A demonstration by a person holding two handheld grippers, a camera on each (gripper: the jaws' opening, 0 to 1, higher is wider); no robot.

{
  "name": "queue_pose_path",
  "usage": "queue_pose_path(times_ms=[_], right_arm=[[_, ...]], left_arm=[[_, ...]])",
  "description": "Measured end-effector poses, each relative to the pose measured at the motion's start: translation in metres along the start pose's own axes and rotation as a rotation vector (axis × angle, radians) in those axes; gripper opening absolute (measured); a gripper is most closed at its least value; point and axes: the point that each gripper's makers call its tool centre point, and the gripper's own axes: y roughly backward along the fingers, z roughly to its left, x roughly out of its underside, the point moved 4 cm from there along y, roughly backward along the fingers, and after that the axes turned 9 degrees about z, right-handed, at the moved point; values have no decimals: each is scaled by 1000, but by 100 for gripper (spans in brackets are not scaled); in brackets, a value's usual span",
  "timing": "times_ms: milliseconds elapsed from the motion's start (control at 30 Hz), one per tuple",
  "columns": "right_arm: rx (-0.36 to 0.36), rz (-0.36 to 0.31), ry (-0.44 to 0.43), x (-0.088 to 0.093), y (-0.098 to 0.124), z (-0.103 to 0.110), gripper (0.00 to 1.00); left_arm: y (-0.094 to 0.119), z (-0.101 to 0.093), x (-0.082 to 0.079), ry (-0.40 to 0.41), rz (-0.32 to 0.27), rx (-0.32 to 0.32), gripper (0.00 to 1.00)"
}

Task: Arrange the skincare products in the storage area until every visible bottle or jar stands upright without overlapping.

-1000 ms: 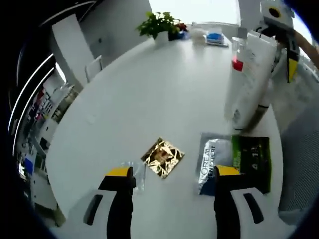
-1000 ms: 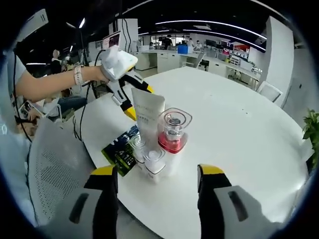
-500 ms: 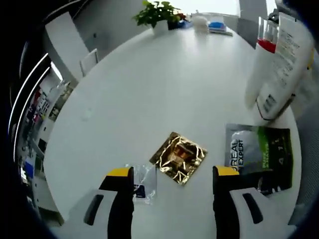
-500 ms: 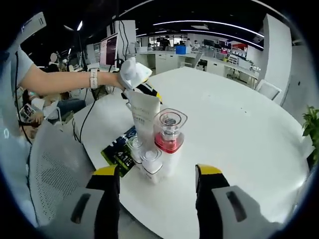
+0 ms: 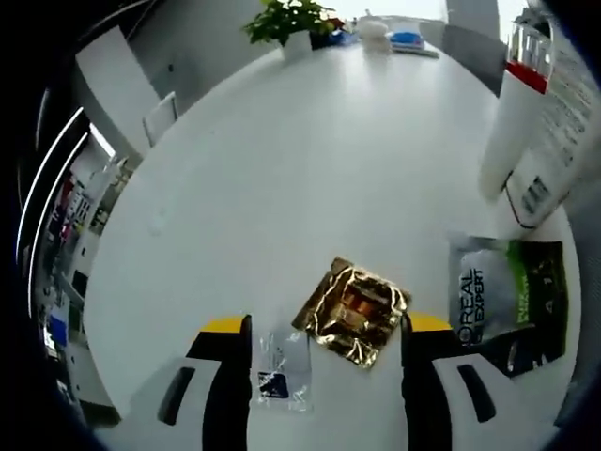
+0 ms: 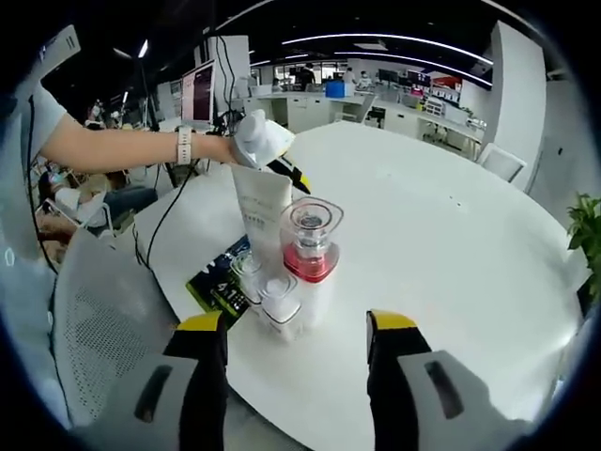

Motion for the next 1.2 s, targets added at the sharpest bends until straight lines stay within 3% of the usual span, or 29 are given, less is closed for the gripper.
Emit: queue_pose_path(times_ms=[233,567,633,733,1067,1200], right_arm=[[8,6,-15,3,2,-2,60],[4,14,-37,8,1,0,59],[6,13,-38,8,1,0,59],[7,13,-38,7,1,-1,59],[6,13,-35,7,1,1,58],[3,5,-32,5,2,2,58]], left_arm=[[-8,3,-20,25,-33,7,57],[-13,22,-27,100,-19,-29,51],[-14,31,-23,116,-10,-54,48],[-13,29,-19,146,-3,-52,47],[-18,49,-8,153,37,-92,44],[-10,55,-10,160,9,-89,44]])
